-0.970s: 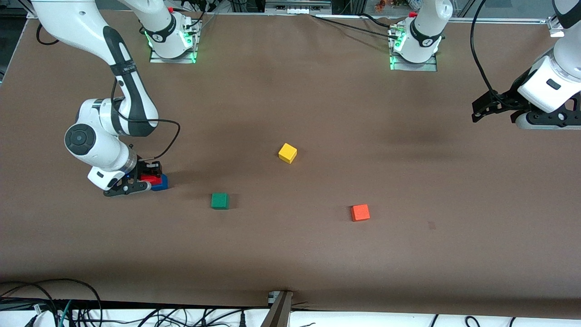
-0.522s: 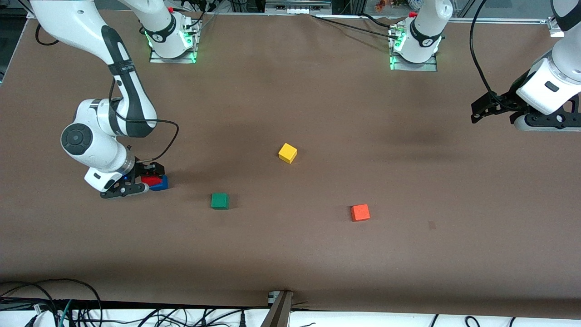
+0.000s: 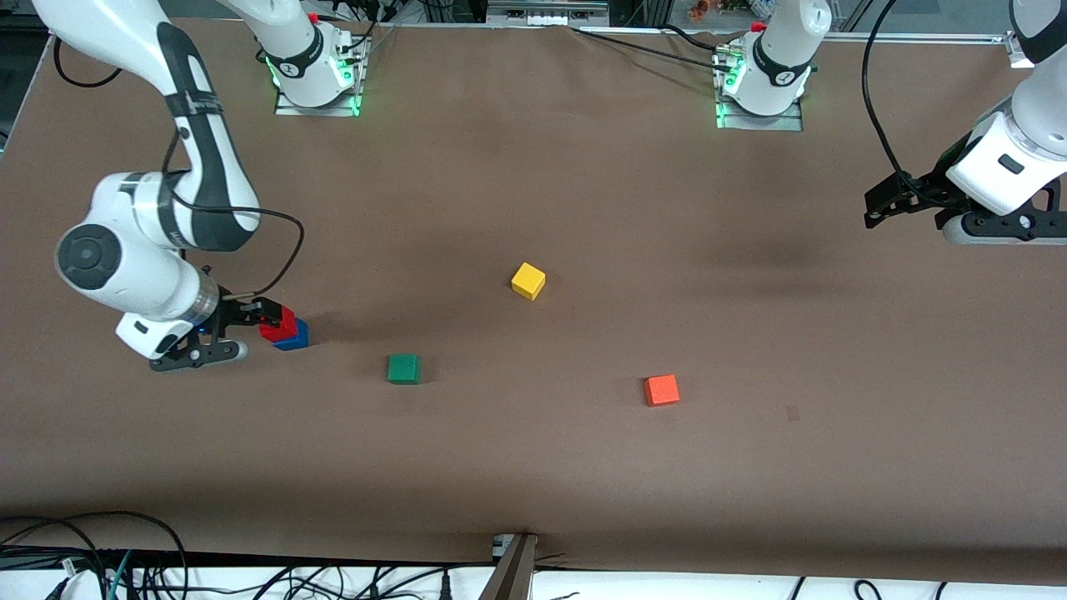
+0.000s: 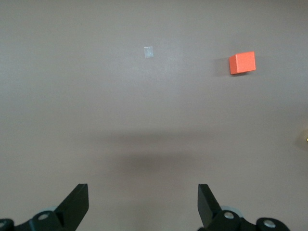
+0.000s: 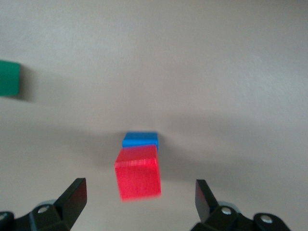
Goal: Pass red block to right arm, stack on blue
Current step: 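Open the right gripper and raise it away from the stack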
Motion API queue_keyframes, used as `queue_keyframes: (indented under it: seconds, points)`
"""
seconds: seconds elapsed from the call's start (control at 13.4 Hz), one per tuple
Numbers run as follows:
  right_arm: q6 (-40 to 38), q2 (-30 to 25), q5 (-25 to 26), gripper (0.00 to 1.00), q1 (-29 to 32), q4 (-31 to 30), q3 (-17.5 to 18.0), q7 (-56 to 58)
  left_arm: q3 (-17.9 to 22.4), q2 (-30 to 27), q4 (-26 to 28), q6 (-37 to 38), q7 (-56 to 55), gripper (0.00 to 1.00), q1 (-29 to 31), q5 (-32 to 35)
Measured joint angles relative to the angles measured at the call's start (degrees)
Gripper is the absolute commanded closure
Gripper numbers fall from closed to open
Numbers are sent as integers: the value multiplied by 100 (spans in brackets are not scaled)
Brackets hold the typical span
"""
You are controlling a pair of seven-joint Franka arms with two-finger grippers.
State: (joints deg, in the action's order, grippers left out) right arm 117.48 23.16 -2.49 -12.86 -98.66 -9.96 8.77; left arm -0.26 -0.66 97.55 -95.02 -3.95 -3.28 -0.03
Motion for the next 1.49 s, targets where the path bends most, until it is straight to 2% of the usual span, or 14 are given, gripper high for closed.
queue_keyframes:
  seconds: [0.37,0.9,1.12,1.19,1.42,1.49]
  points:
    - [-1937,-72,0,0,1,1377,-105,0,-5,0,-9,83,5,0,-3,237]
    - [-3645,-400,7,0,4,2268,-222,-16,-42,-3,-59,243,5,0,-11,241]
    - [-3974,-675,32,0,132,2415,-200,-247,-42,-6,-186,317,5,0,9,241]
    - [-4021,-786,41,0,255,2408,-93,-321,-42,-6,-210,318,5,0,13,241]
    - [-4123,-1201,68,0,806,2166,552,-461,-42,-4,-226,318,5,0,15,241]
    - [-4180,-1335,75,0,913,2056,640,-462,-42,-4,-228,318,5,0,15,241]
